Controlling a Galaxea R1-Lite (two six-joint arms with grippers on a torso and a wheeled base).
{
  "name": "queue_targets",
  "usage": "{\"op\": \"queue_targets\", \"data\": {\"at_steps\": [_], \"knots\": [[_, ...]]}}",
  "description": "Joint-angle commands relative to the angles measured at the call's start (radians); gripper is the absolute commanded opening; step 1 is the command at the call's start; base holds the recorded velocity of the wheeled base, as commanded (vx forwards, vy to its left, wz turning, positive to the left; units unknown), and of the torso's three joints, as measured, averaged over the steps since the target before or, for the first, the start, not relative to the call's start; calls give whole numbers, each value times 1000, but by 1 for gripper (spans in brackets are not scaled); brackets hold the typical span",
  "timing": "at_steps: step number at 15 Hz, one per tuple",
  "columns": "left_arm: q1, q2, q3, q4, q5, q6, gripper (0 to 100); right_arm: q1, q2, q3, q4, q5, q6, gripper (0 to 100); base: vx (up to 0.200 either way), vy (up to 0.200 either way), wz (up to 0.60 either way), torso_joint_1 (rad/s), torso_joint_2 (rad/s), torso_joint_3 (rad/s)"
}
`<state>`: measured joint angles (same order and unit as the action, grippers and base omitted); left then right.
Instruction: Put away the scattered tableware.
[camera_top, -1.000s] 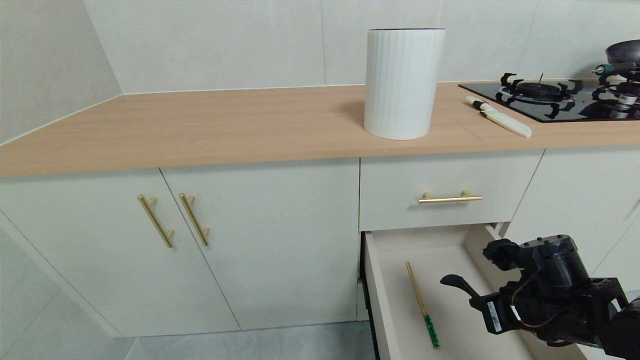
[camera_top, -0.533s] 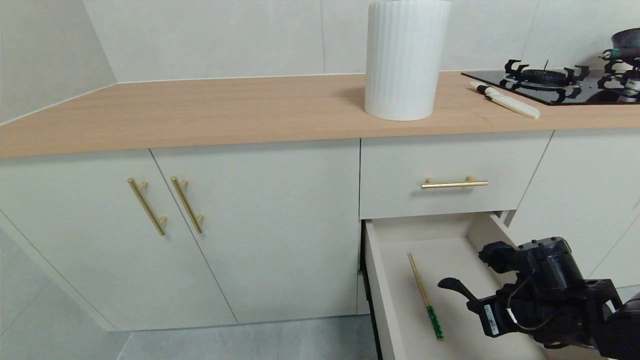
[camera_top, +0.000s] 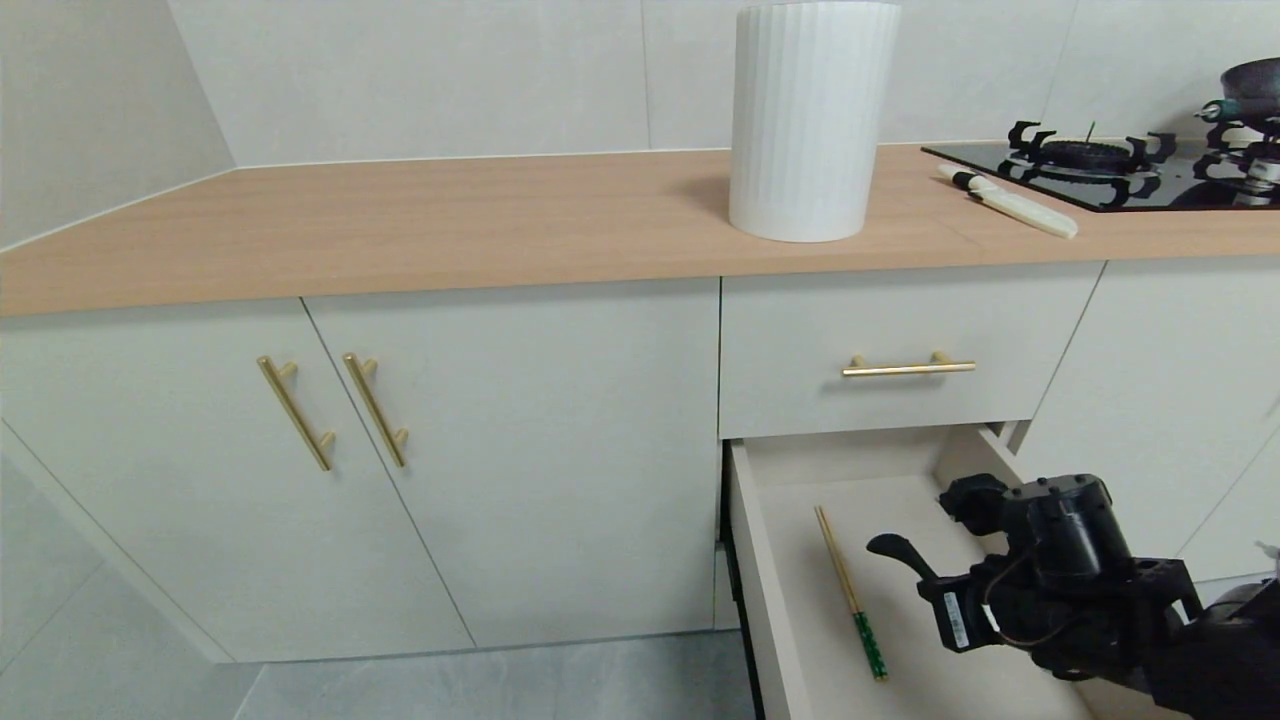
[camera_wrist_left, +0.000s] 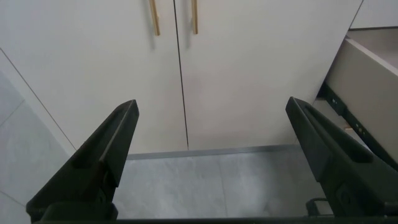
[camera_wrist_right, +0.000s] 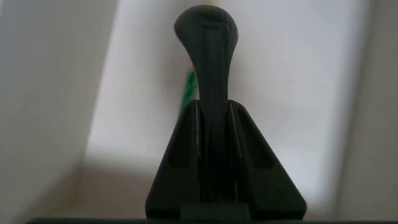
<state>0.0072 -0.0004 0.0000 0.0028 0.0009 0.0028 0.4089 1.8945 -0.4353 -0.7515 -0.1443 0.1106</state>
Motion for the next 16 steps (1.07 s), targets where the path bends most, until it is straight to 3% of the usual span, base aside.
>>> {"op": "queue_targets", "data": {"at_steps": [1,5,16], "knots": [[0,0,0,-1,1,0,100,5,186,0,-149,-77,27,0,0,0,0,0,0,0],[0,0,0,0,1,0,100,5,393,3,-397,-167,21,0,0,0,0,0,0,0],[0,0,0,0,1,0,100,-24,512,-62,-454,-205,20,0,0,0,0,0,0,0]]}}
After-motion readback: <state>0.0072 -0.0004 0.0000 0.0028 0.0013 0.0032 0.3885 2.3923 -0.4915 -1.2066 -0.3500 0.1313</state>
